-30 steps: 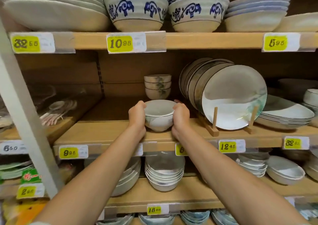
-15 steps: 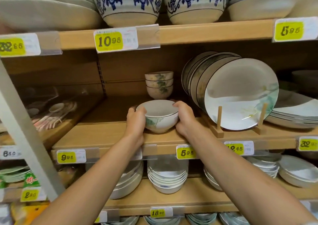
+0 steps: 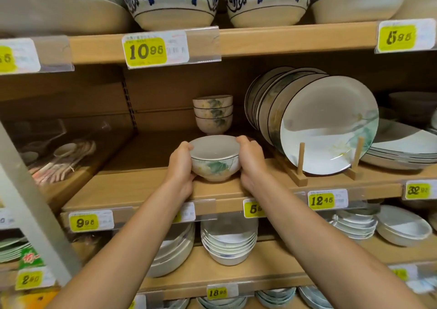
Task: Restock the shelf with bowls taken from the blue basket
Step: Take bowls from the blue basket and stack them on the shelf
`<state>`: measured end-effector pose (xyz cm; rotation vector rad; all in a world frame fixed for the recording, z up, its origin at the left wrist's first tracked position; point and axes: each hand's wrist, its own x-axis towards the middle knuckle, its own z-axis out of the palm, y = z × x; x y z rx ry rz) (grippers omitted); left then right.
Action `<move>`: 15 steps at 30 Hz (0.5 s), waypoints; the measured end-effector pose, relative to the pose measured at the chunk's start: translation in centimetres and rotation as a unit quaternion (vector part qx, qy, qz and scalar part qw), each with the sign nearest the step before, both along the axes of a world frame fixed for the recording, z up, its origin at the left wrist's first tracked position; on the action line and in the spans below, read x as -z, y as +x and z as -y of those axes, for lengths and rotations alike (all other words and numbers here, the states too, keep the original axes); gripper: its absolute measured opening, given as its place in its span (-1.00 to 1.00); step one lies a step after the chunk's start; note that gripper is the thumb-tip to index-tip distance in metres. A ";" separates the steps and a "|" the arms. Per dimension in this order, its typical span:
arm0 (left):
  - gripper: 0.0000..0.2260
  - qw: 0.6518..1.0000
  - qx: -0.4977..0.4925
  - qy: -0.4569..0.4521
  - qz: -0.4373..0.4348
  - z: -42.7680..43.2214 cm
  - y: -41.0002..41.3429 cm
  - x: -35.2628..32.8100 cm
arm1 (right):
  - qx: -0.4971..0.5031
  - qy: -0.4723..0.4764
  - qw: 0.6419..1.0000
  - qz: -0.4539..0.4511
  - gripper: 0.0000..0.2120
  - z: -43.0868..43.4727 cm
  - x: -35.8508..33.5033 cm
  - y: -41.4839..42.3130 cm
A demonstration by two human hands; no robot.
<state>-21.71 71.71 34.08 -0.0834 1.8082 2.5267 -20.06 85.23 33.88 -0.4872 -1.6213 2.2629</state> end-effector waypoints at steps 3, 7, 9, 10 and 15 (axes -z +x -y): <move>-0.80 1.000 0.017 -0.017 -0.015 0.2 0.0 -0.2 | -0.003 0.005 1.000 -0.008 -0.61 -0.4 0.5 0.0; -0.64 0.996 0.083 0.019 -0.011 0.3 0.2 0.0 | -0.038 0.016 0.999 -0.004 -0.65 -0.5 0.6 -0.5; -0.62 0.995 0.089 0.033 -0.012 0.3 0.2 0.1 | -0.047 -0.014 0.999 -0.003 -0.65 -0.6 0.3 -0.8; -0.63 0.995 0.088 0.040 -0.016 0.3 0.1 -0.2 | -0.052 -0.025 0.998 -0.004 -0.64 -0.6 0.1 -1.0; -0.56 0.996 0.069 0.028 -0.058 -0.1 -1.1 -3.6 | -0.043 -0.012 0.998 -0.033 -0.63 -0.3 -3.4 -2.1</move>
